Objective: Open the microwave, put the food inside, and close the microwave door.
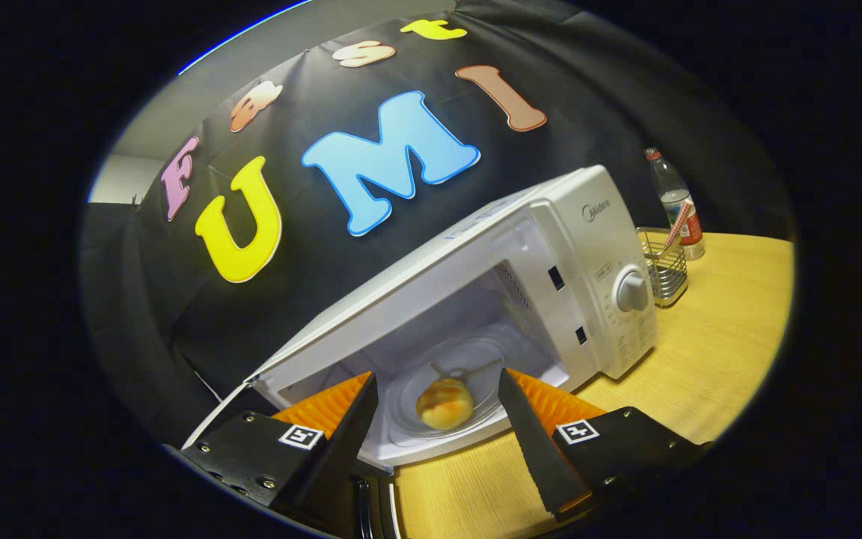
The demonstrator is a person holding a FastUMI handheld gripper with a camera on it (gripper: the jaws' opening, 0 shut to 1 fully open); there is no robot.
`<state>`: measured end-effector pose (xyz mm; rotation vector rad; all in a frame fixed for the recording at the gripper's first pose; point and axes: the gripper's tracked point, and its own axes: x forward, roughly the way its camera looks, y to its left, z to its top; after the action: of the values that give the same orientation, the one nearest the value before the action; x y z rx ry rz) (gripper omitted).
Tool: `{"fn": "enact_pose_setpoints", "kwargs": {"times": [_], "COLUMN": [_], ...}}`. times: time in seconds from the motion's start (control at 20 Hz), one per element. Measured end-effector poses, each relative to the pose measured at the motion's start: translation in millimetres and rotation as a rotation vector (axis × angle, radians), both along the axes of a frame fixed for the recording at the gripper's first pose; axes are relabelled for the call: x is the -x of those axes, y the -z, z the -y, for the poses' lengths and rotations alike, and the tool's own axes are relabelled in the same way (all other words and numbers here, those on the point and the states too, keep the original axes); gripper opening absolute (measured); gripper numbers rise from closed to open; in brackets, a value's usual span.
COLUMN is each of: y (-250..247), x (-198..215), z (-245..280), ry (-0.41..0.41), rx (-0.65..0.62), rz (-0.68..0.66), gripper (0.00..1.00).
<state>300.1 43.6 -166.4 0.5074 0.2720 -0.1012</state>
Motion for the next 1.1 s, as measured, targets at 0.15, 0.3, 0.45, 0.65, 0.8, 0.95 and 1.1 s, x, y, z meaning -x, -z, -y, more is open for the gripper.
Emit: {"fn": "enact_pose_setpoints", "kwargs": {"times": [0.15,0.3,0.45,0.65,0.8,0.95,1.1], "y": [-27.6,-55.4,-77.4,-99.9,-114.5,-121.9,-124.5], "x": [39.3,75.8,107.6,143.6,171.6,200.5,224.0], "z": [1.3,-7.7,-20.4,-42.6,-65.9,-92.9,-121.6], "ry": [-0.002,-0.016,-0.044,-0.089,-0.134,-0.191,-0.248], "rx": [0.079,0.108,0.135,0.184,0.203,0.241,0.262], "rz": [0.018,0.054,0.086,0.116,0.14,0.156,0.167], "gripper": [0.97,0.98,0.98,0.98,0.97,0.97,0.97]}}
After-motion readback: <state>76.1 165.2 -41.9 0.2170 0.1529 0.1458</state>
